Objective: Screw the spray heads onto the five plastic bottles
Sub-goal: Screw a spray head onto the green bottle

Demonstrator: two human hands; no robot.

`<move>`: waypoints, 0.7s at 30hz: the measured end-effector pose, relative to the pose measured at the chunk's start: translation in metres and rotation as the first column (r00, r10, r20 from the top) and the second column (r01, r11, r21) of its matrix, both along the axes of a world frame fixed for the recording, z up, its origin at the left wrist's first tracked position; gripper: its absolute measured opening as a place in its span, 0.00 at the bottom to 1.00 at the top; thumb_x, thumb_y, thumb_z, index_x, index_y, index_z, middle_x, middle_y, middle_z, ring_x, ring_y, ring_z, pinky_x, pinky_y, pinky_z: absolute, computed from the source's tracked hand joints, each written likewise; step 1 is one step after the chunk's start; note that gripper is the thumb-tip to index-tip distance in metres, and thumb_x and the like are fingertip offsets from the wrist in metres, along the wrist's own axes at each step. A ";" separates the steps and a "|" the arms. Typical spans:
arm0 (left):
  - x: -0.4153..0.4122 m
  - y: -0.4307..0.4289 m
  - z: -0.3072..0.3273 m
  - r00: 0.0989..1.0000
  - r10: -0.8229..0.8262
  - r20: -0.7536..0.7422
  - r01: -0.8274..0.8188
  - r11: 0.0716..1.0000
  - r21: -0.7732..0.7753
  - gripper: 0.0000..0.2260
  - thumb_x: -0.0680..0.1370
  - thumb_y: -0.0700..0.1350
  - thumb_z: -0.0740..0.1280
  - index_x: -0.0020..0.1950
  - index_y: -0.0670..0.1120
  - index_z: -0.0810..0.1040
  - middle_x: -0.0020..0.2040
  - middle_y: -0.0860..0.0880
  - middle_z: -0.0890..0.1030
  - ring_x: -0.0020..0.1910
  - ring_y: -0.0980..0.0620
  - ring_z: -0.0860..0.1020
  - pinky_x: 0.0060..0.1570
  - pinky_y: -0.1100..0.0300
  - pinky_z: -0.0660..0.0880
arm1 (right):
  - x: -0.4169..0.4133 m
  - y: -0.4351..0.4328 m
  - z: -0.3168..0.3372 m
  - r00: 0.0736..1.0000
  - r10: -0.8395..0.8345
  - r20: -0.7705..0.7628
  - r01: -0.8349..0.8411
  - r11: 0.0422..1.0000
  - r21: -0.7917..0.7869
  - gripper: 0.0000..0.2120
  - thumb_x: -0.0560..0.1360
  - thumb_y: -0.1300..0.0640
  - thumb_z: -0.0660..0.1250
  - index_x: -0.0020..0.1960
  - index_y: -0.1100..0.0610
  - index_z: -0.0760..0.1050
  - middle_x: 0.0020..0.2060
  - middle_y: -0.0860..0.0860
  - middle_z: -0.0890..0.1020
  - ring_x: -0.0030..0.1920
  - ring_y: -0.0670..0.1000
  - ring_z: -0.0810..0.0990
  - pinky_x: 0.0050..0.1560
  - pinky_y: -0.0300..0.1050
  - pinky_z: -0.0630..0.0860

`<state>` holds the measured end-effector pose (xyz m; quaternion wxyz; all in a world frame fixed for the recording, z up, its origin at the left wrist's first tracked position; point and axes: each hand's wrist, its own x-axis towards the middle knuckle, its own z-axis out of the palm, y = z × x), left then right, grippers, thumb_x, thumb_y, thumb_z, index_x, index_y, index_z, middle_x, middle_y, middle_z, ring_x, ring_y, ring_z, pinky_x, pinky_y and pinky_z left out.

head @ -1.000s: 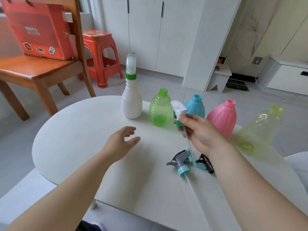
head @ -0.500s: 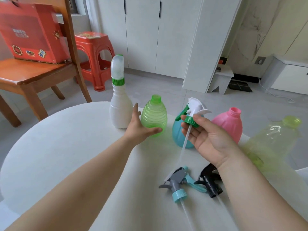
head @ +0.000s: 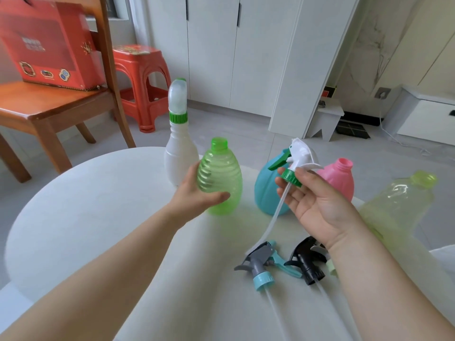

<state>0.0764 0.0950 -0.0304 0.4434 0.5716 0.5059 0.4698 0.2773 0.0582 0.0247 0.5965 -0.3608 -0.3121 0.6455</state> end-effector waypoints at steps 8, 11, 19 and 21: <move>-0.068 -0.102 0.003 0.964 0.039 -0.262 -0.025 0.998 0.057 0.36 0.55 0.50 0.73 0.60 0.61 0.62 0.54 0.64 0.71 0.50 0.71 0.71 0.42 0.80 0.67 | -0.033 -0.021 0.021 0.990 -0.068 -0.124 0.074 0.996 0.042 0.05 0.74 0.63 0.60 0.42 0.59 0.74 0.29 0.51 0.81 0.29 0.46 0.81 0.36 0.37 0.80; -0.080 -0.114 -0.003 0.945 0.090 -0.316 -0.067 0.994 0.084 0.34 0.57 0.48 0.75 0.56 0.62 0.62 0.53 0.63 0.72 0.51 0.64 0.72 0.45 0.74 0.67 | -0.043 -0.024 0.031 0.974 -0.087 -0.209 0.112 0.987 0.113 0.05 0.74 0.61 0.60 0.44 0.59 0.74 0.28 0.49 0.83 0.31 0.46 0.82 0.40 0.37 0.80; -0.080 -0.109 -0.011 0.964 0.001 -0.267 0.004 1.000 0.019 0.30 0.50 0.59 0.71 0.50 0.65 0.65 0.52 0.65 0.74 0.52 0.71 0.71 0.48 0.74 0.67 | -0.057 -0.022 0.055 0.930 -0.161 -0.331 0.211 0.970 0.121 0.08 0.74 0.61 0.61 0.39 0.60 0.76 0.27 0.51 0.83 0.30 0.47 0.82 0.40 0.39 0.81; -0.079 -0.107 -0.012 0.962 -0.014 -0.272 0.019 1.000 0.016 0.30 0.50 0.59 0.71 0.50 0.66 0.65 0.52 0.65 0.74 0.52 0.72 0.71 0.49 0.76 0.67 | -0.060 -0.019 0.055 0.931 -0.159 -0.329 0.207 0.972 0.115 0.07 0.74 0.60 0.62 0.39 0.61 0.75 0.27 0.51 0.83 0.30 0.47 0.82 0.40 0.39 0.81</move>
